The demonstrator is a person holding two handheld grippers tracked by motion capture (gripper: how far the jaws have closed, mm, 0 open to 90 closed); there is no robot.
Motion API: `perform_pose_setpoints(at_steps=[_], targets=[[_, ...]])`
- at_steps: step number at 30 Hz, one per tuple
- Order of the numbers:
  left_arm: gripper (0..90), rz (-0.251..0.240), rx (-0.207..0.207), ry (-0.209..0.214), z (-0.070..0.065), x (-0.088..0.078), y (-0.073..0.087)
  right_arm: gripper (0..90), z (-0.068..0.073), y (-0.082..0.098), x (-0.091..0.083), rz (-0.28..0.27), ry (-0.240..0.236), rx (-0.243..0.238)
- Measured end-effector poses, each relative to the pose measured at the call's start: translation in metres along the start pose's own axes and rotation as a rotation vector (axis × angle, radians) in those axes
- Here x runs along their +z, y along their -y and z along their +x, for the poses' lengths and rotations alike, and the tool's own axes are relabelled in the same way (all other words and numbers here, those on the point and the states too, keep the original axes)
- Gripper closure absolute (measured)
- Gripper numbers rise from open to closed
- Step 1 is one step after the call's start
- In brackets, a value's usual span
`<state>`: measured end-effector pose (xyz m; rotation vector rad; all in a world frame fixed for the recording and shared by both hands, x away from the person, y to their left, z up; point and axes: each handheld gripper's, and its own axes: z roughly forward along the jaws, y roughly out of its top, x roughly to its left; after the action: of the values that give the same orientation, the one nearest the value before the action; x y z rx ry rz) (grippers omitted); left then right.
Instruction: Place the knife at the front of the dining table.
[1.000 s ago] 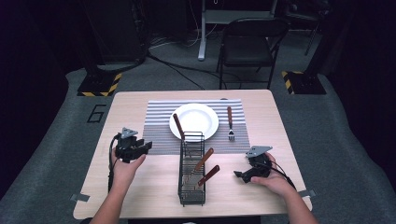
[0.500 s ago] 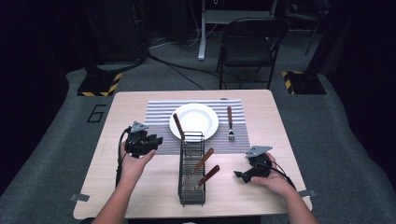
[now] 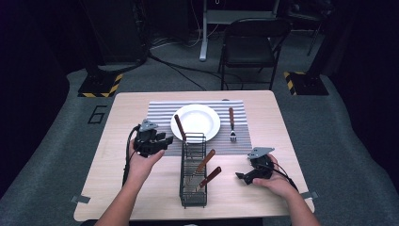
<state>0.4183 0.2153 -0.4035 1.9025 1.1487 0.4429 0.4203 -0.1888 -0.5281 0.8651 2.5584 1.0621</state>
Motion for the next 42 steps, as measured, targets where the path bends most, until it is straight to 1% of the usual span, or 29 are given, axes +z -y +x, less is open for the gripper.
perform_pose_setpoints(at_steps=[1, 4, 5, 10, 13, 14, 15, 17, 19, 21, 24, 27, 31, 33, 34, 35, 37, 39, 42], targets=[[59.2, 0.007, 0.013, 0.001, 0.0, 0.001, -0.001, 0.0, 0.0, 0.0, 0.0, 0.0, 0.0, 0.0], [59.1, 0.009, 0.021, 0.009, -0.003, 0.002, -0.003, 0.0, 0.0, 0.0, 0.0, -0.001, 0.001, 0.0], [59.1, 0.002, 0.017, 0.015, -0.004, 0.003, -0.003, 0.0, 0.0, 0.0, 0.0, 0.0, 0.0, 0.0], [59.1, 0.0, 0.019, 0.038, -0.009, 0.005, -0.004, 0.0, 0.0, 0.0, 0.0, 0.0, 0.0, 0.0], [57.9, -0.019, 0.018, 0.066, -0.013, 0.008, -0.005, 0.0, 0.0, 0.0, 0.0, 0.0, 0.0, 0.0], [57.7, -0.019, 0.018, 0.066, -0.013, 0.008, -0.005, 0.0, 0.0, 0.0, 0.0, 0.0, 0.0, 0.0], [57.7, -0.017, 0.024, 0.075, -0.017, 0.011, -0.005, 0.0, 0.0, 0.0, 0.0, 0.0, 0.0, 0.0], [57.8, -0.017, 0.029, 0.078, -0.019, 0.013, -0.005, 0.0, 0.0, 0.0, 0.0, 0.0, 0.0, 0.0], [58.2, -0.009, 0.036, 0.078, -0.021, 0.016, -0.006, 0.0, 0.0, 0.0, 0.0, 0.0, 0.0, 0.001], [58.5, -0.014, 0.03, 0.082, -0.023, 0.02, -0.006, 0.0, 0.0, 0.0, 0.0, 0.0, -0.001, -0.002], [59.1, -0.013, 0.028, 0.088, -0.025, 0.021, -0.007, 0.0, 0.0, 0.0, 0.0, 0.0, -0.001, -0.001], [60.1, -0.013, 0.034, 0.086, -0.026, 0.023, -0.007, 0.0, 0.0, 0.0, 0.0, 0.0, -0.002, -0.002], [61.7, -0.008, 0.016, 0.091, -0.027, 0.027, -0.008, 0.0, -0.001, 0.0, 0.0, 0.001, -0.003, -0.003], [63.1, -0.007, 0.016, 0.088, -0.027, 0.029, -0.009, 0.0, -0.001, 0.0, 0.0, 0.001, -0.003, -0.003], [66.6, -0.005, 0.016, 0.086, -0.027, 0.03, -0.009, 0.0, -0.001, 0.0, 0.0, 0.001, -0.003, -0.004], [67.7, -0.006, 0.015, 0.087, -0.027, 0.03, -0.009, 0.0, -0.001, 0.0, 0.0, 0.001, -0.003, -0.005], [69.9, -0.006, 0.021, 0.084, -0.028, 0.03, -0.009, 0.0, -0.001, 0.0, 0.0, 0.0, -0.004, -0.009], [70.2, -0.011, 0.024, 0.082, -0.029, 0.03, -0.009, 0.0, -0.001, 0.0, 0.0, 0.001, -0.004, -0.011], [70.8, -0.014, 0.046, 0.066, -0.032, 0.027, -0.008, 0.0, -0.001, 0.0, 0.0, 0.002, -0.005, -0.005]])
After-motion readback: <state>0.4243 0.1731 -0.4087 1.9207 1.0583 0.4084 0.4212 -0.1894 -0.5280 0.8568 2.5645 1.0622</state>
